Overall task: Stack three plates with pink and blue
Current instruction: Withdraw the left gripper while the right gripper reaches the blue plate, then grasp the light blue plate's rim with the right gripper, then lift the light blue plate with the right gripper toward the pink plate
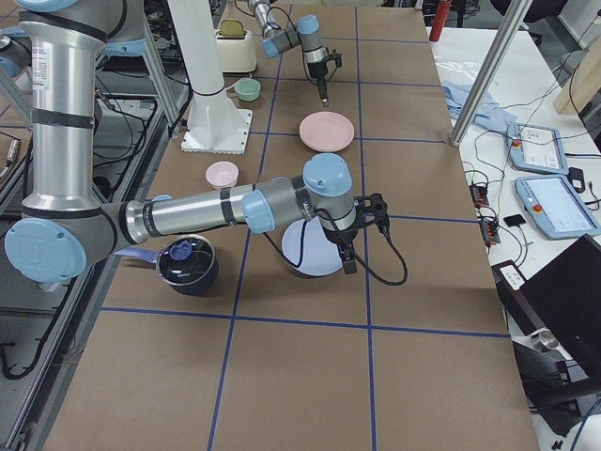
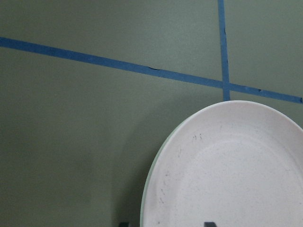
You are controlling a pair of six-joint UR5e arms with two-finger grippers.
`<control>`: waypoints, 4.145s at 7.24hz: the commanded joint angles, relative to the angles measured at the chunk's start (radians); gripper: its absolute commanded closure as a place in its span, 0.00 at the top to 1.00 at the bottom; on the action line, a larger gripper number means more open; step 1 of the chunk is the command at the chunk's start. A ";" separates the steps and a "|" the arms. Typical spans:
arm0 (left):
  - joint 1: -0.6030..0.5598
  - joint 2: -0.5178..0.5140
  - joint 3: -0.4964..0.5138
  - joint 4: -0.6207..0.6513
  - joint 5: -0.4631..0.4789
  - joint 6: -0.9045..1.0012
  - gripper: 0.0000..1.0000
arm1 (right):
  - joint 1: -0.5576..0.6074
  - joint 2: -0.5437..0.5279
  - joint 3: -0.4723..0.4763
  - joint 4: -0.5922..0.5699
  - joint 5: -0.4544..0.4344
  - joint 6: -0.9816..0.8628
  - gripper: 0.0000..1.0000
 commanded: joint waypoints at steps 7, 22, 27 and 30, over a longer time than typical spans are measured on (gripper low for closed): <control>-0.563 0.305 -0.214 0.218 -0.328 1.108 1.00 | -0.471 -0.307 -0.086 0.758 -0.296 0.690 0.94; -0.564 0.329 -0.216 0.204 -0.329 1.114 1.00 | -0.585 -0.132 -0.068 0.766 -0.355 0.906 0.00; -0.562 0.328 -0.219 0.204 -0.338 1.074 1.00 | -0.769 0.358 -0.036 0.426 -0.493 1.285 0.00; -0.562 0.328 -0.216 0.204 -0.341 1.066 1.00 | -0.989 0.500 -0.040 0.219 -0.721 1.352 0.00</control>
